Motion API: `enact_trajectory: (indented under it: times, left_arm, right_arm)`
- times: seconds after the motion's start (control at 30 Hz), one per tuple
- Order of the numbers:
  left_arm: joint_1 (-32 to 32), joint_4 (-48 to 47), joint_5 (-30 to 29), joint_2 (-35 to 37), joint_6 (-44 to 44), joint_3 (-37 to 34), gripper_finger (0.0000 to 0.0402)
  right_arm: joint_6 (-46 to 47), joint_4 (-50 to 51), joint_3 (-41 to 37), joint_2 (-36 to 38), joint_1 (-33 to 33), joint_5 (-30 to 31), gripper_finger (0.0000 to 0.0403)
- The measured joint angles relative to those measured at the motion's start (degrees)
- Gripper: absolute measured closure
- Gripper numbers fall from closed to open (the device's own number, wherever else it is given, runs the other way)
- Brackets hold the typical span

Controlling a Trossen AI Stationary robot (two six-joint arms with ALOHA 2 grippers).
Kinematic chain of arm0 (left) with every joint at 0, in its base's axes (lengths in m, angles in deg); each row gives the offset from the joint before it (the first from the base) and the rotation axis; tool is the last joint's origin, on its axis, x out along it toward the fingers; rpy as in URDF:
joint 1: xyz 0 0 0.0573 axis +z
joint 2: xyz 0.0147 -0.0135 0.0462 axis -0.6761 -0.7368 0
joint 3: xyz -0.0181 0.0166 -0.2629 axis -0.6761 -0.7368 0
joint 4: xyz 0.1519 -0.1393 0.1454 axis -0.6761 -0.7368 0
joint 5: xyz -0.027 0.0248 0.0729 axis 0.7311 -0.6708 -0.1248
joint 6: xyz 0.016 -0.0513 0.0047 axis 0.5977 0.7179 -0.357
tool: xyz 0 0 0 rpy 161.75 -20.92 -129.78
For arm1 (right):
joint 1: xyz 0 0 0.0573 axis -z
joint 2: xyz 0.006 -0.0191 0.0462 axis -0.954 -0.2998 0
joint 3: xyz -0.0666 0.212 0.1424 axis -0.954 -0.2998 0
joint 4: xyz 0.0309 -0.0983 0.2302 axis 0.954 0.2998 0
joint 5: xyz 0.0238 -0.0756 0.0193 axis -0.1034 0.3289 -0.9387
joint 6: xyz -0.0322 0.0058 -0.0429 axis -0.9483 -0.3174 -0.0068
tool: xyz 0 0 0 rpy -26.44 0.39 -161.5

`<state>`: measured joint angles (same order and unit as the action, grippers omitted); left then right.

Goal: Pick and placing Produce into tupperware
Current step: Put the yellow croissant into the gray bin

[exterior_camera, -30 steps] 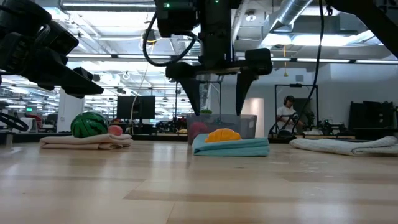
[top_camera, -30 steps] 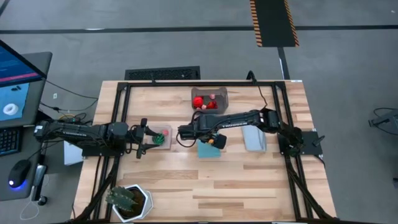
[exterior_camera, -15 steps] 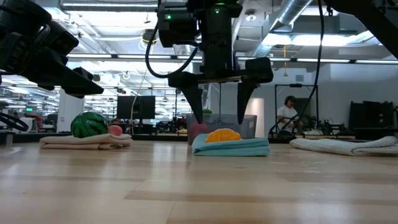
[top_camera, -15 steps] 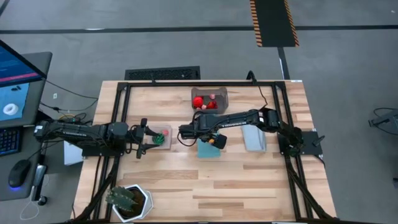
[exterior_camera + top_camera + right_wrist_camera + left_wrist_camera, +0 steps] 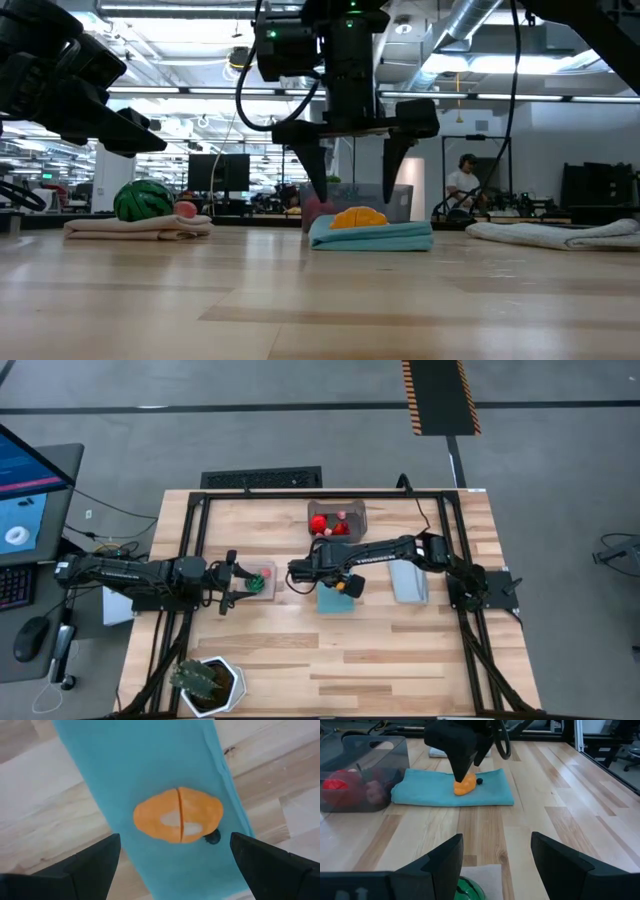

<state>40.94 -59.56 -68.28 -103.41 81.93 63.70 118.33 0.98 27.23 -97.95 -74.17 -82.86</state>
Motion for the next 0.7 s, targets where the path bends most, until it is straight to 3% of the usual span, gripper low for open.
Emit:
enact_trajectory:
  times: [0.7]
  left_arm:
    - [0.0, 0.0, 0.0, 0.0, -0.2, 0.0, 0.0178]
  right_arm:
    - [-1.9, -4.3, -4.8, 0.0, 1.7, -2.9, 0.0003]
